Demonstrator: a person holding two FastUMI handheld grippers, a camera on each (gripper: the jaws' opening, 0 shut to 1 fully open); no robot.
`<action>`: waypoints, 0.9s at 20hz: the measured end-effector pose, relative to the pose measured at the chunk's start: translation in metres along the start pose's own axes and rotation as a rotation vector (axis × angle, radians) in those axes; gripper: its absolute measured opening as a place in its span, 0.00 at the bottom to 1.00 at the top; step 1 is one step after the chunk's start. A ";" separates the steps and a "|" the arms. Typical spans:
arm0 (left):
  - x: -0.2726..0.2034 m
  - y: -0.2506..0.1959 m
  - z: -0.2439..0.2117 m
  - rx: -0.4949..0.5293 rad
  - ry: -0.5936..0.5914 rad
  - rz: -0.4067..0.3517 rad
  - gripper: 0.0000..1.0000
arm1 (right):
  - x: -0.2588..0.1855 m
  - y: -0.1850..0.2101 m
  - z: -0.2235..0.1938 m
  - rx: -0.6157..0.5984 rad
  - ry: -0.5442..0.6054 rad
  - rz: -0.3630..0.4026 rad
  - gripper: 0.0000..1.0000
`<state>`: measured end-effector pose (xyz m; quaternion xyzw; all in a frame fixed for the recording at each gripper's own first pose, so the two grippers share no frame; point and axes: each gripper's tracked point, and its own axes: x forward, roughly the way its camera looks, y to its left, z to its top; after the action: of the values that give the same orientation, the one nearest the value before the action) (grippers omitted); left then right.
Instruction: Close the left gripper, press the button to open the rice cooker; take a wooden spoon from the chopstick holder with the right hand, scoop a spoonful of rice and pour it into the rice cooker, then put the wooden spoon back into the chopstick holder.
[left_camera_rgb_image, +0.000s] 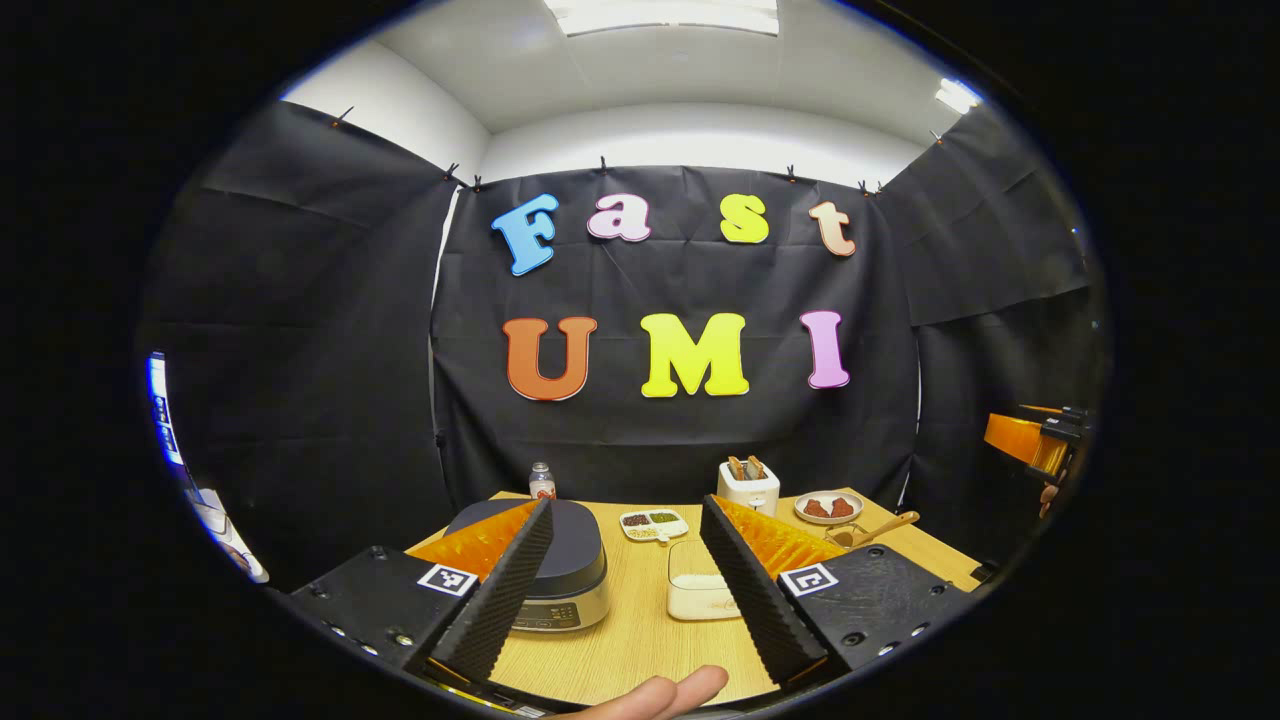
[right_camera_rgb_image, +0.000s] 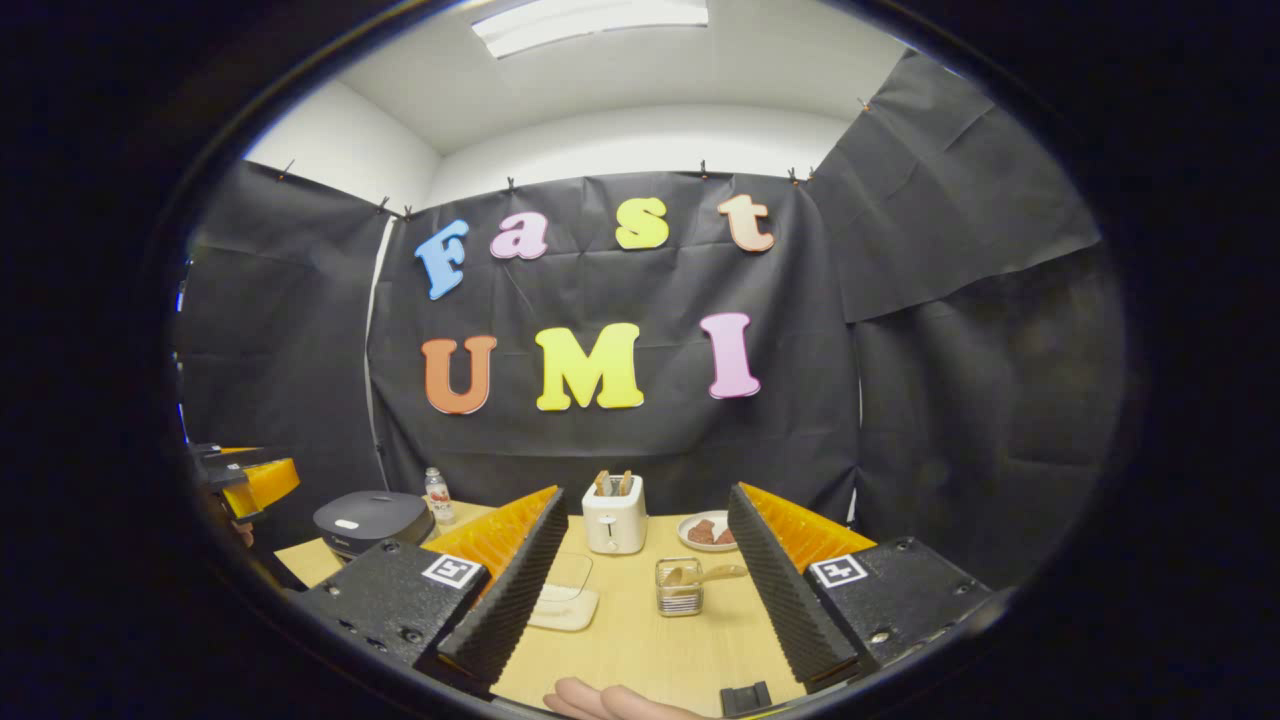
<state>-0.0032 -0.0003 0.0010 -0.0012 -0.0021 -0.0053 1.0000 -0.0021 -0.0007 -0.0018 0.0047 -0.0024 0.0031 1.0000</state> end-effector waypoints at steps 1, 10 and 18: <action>0.000 0.000 0.001 -0.002 -0.002 0.000 0.95 | 0.001 -0.001 0.001 0.000 -0.002 -0.001 1.00; -0.002 -0.002 0.002 -0.078 -0.013 -0.031 0.94 | 0.001 0.002 -0.009 -0.002 0.005 0.003 1.00; 0.017 0.023 -0.020 -0.071 0.069 0.019 0.93 | 0.004 0.001 -0.020 0.003 0.013 0.016 1.00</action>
<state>0.0141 0.0229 -0.0188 -0.0366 0.0327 0.0041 0.9988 0.0016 0.0004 -0.0215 0.0063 0.0039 0.0112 0.9999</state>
